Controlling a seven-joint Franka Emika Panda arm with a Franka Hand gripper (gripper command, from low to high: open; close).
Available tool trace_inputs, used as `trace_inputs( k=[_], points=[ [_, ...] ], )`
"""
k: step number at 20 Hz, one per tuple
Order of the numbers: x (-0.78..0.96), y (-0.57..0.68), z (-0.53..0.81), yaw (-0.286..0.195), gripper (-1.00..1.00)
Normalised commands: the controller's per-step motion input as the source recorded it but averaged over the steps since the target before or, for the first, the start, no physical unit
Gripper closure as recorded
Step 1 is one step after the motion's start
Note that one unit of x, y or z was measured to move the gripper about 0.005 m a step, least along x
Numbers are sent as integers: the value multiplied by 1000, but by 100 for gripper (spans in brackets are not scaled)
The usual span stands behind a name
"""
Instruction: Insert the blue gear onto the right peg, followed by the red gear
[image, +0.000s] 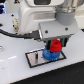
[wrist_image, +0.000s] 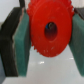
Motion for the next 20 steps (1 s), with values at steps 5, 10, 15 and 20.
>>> trace_inputs(
  k=[5, 10, 15, 20],
  points=[
    [11, -111, -270, 0, 100],
    [13, -36, -43, 0, 100],
    [225, -123, -200, 0, 100],
    [-97, 41, -52, 0, 100]
  ],
)
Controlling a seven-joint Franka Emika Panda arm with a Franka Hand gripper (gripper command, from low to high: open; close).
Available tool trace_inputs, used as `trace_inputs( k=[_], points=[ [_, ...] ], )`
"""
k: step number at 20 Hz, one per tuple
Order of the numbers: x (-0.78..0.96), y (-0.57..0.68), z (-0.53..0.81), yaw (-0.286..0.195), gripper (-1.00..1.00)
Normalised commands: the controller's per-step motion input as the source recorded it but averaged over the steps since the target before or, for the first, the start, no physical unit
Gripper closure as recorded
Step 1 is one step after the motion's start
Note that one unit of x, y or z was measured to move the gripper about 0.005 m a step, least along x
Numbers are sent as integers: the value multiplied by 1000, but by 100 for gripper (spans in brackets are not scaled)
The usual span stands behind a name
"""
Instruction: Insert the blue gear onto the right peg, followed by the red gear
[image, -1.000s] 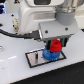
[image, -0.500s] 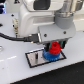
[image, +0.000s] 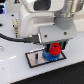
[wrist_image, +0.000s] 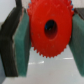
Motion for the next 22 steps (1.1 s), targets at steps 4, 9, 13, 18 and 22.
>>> trace_inputs(
  k=[4, 9, 13, 18, 22],
  points=[
    [-123, -7, 132, 0, 100],
    [-47, -54, 128, 0, 100],
    [-79, -31, 168, 0, 100],
    [-3, -78, 8, 0, 100],
    [12, -77, -179, 0, 100]
  ],
)
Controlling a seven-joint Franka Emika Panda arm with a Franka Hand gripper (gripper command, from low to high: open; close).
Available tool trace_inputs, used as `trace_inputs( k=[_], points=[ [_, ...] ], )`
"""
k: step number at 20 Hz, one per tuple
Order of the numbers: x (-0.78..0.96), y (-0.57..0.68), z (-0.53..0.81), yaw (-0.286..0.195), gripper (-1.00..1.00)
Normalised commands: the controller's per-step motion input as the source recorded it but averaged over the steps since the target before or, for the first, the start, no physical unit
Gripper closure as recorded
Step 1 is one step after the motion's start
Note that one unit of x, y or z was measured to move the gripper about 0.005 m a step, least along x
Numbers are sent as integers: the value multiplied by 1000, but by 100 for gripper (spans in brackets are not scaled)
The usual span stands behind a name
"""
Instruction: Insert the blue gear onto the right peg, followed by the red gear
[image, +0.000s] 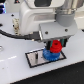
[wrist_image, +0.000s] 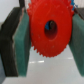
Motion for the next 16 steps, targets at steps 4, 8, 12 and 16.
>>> trace_inputs(
  k=[4, 8, 12, 16],
  points=[
    [-31, 0, -188, 0, 100],
    [-111, 0, -247, 0, 100],
    [-255, -4, 199, 0, 100],
    [-34, 0, 206, 0, 100]
  ],
)
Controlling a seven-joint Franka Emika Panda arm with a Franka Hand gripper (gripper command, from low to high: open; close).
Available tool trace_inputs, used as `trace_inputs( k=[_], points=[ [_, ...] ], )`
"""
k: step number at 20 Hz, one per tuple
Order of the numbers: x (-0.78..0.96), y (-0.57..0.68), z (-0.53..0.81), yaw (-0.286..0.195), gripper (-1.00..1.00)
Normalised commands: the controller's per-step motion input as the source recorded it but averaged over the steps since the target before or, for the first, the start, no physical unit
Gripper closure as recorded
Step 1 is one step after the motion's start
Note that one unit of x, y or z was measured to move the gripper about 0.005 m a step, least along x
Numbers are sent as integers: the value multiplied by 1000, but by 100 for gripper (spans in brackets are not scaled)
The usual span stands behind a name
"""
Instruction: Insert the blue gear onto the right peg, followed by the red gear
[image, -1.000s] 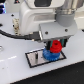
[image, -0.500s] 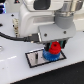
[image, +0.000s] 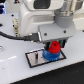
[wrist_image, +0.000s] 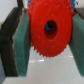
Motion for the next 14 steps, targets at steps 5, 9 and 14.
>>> trace_inputs(
  k=[5, 9, 14],
  points=[
    [9, -26, -238, 0, 100],
    [63, -6, -172, 0, 100],
    [17, -27, -249, 0, 100]
  ],
)
